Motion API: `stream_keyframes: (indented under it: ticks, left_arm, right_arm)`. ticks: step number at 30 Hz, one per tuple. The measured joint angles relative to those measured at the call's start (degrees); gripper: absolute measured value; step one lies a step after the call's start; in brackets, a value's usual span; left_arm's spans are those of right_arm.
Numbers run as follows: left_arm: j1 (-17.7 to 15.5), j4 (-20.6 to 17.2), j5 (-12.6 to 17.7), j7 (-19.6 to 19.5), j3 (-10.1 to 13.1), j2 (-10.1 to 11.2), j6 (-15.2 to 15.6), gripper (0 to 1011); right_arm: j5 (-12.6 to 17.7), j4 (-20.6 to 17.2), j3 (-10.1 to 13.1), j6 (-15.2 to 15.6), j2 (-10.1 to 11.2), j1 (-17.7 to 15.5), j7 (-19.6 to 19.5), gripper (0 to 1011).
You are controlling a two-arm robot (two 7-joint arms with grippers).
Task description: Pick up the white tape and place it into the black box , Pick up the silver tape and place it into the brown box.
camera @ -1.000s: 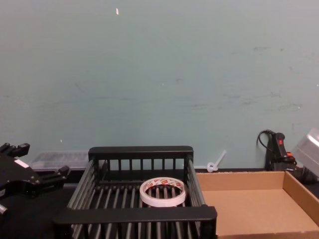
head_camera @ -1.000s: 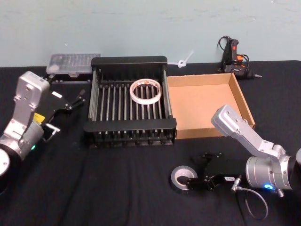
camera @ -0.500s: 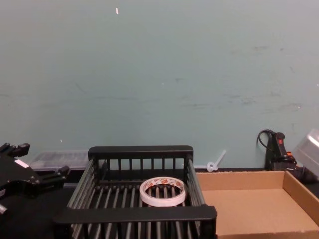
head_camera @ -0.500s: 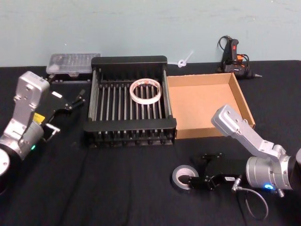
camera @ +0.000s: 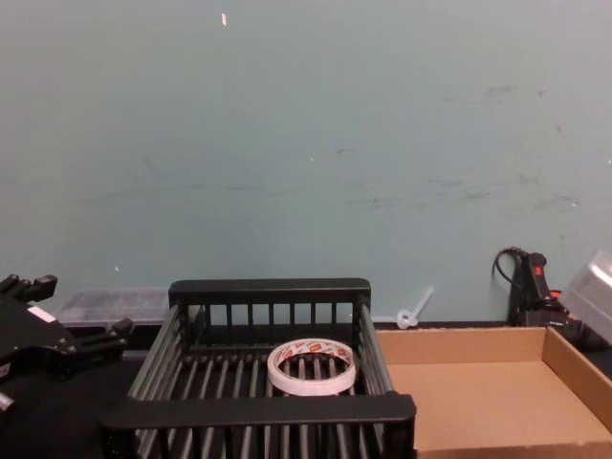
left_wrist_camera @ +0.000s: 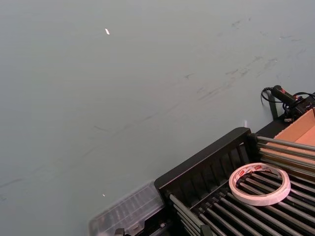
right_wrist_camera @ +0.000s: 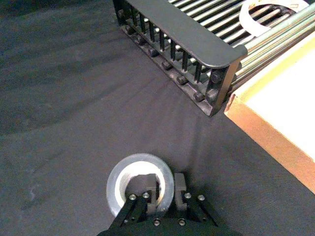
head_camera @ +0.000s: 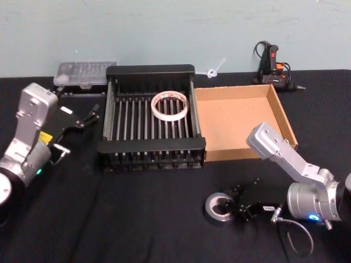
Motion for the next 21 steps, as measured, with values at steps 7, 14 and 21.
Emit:
stream_keyframes:
  ticks: [7,14,21]
  left_arm:
    - [0.0,0.0,0.0,0.0,0.0,0.0,0.0,1001]
    - [0.0,0.0,0.0,0.0,0.0,0.0,0.0,1001]
    - [0.0,0.0,0.0,0.0,0.0,0.0,0.0,1001]
  right_arm:
    - [0.02,-0.02,0.03,-0.04,0.0,0.0,0.01,174]
    - [0.04,-0.05,0.03,-0.07,0.0,0.0,0.02,174]
    - [0.06,-0.16,0.09,-0.22,0.01,0.0,0.04,174]
